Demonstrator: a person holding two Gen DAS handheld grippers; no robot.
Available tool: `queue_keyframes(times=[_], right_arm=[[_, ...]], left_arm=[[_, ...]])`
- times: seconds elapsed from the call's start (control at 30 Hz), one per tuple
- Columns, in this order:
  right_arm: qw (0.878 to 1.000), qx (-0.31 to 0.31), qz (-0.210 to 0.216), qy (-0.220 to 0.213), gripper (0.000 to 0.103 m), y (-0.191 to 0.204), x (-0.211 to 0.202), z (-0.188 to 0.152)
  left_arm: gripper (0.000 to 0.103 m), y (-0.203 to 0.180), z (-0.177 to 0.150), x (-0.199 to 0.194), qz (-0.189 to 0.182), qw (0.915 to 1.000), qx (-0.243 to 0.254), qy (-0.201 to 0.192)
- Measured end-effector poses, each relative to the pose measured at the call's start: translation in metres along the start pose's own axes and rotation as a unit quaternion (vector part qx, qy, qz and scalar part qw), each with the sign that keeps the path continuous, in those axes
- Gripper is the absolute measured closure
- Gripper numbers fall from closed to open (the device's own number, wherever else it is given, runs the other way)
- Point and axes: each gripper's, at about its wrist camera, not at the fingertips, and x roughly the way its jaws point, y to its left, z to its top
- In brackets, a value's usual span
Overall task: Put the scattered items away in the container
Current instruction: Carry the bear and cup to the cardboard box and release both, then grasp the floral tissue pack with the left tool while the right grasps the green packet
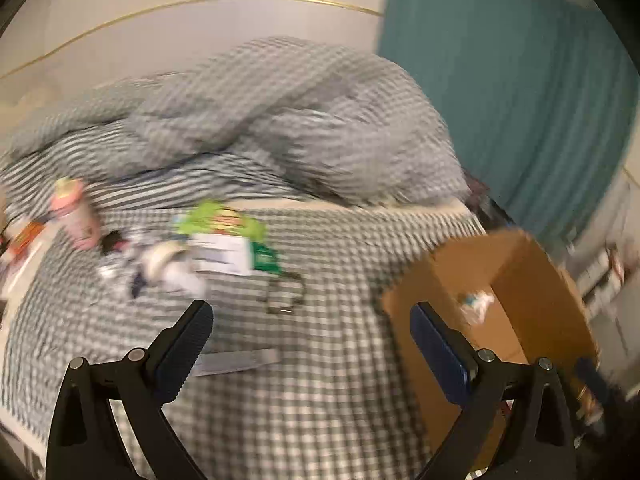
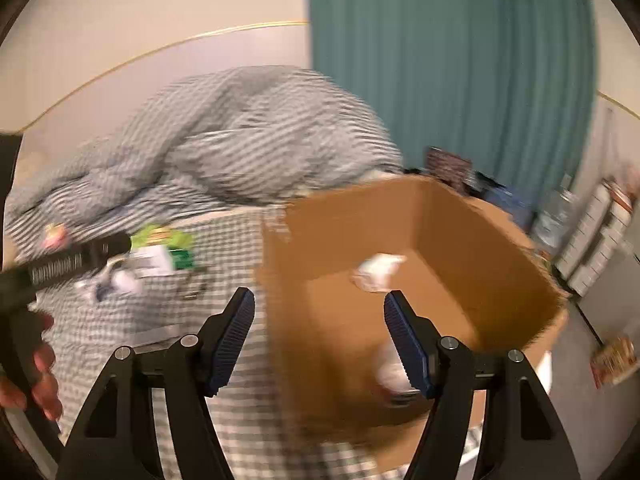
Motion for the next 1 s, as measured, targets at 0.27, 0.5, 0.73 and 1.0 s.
queue_keyframes(times=[0.27,0.5,0.73,1.0], right_arm=[[0.995,-0.06,0.079,-0.002,0.036,0.082,-0.012,-0.006],[0.994,-0.069,0.084,0.016,0.036,0.099,-0.012,-0.021],[0.994,-0.055,0.088,0.044,0.036,0.118,0.024,-0.015],[0.989,-0.063,0.085,0.106,0.036,0.156,0.124,-0.012]], left_arm=[[0.0,0.126,-0.012,-0.037,0.095,0.9939,-0.035,-0.043],[0.0,0.209,-0.033,-0.003,0.139,0.9892,-0.045,-0.013],[0.0,0.241,-0.051,0.073,0.168,0.9849,0.025,0.033],[0.0,0.257,-0.048,0.154,0.154,0.9856,0.054,0.043]])
